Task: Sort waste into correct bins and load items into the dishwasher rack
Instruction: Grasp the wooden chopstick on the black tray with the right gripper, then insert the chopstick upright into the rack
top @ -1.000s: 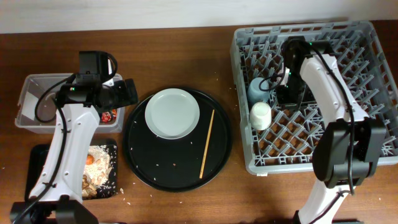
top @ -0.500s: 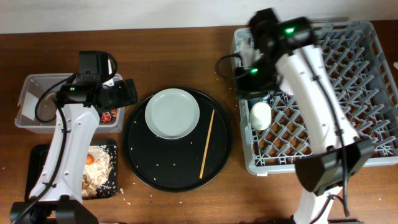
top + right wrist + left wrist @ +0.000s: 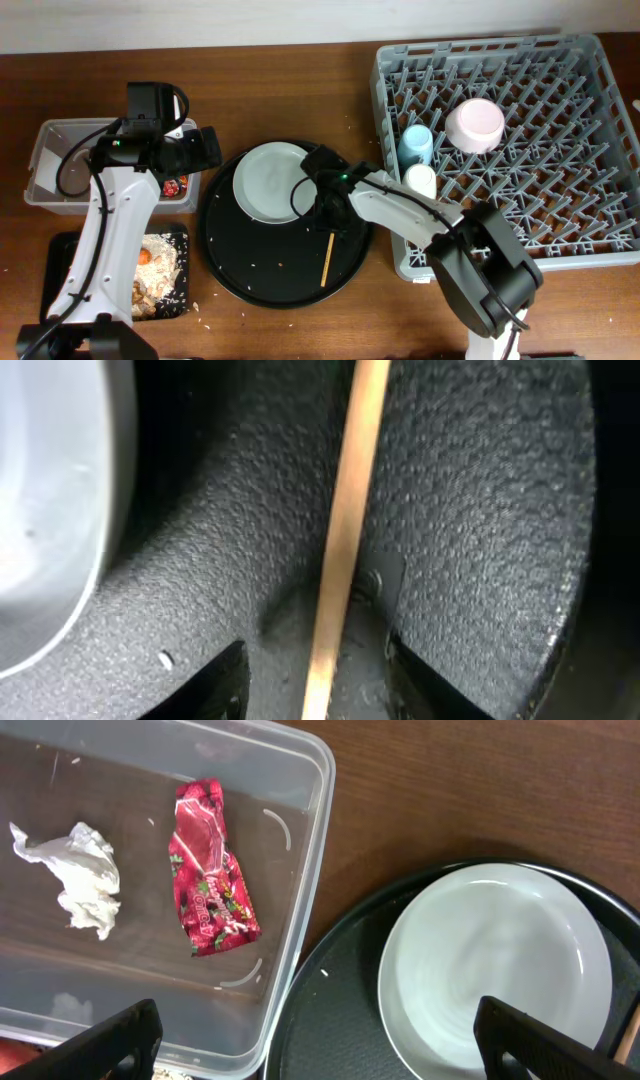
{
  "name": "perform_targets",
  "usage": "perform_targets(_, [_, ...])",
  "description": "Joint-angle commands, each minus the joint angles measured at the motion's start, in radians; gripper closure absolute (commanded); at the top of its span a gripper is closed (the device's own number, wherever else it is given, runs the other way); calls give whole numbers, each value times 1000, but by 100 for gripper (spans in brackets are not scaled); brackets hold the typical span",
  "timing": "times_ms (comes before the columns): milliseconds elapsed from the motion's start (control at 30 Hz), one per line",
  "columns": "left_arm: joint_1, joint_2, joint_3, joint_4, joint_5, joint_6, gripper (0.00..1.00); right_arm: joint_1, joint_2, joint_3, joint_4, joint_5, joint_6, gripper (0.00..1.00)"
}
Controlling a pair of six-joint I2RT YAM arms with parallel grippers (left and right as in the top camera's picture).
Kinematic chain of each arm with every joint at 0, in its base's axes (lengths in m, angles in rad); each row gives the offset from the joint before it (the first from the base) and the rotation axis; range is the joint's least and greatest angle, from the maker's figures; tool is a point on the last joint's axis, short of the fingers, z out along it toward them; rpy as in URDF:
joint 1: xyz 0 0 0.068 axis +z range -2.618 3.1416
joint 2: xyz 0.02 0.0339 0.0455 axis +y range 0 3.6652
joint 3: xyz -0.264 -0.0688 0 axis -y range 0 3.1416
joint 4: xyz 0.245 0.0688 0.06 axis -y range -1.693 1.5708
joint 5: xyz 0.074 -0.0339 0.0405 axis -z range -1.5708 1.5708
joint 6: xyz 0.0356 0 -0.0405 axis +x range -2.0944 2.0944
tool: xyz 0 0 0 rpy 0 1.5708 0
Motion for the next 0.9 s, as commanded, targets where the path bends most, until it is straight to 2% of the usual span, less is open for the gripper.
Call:
perform_targets(0, [-1,-2,5,2,-11,-6,1,2,1,-55,58,30,46,64])
perform_targets(67, [-1,-2,5,2,-11,-7,1,3,1,-56,54,61,46,86])
perform_targets(200, [-1,-2,5,2,-11,-7,1,3,1,-56,27,83,46,96])
perform_targets(333, [-1,-2,5,2,-10,-7,1,-2,-6,30,-4,-13,-8,96])
perform_targets(467, [-1,-2,5,2,-11,-7,1,-2,-47,176,-188,-11,-73,96])
perform_targets(767, [-1,-2,5,2,-11,-7,1,1,-110,198,-288,-83,-217,96])
perform_targets(867, [-1,-2,5,2,-11,-7,1,-24,-183,208,-328,-103,-274,96])
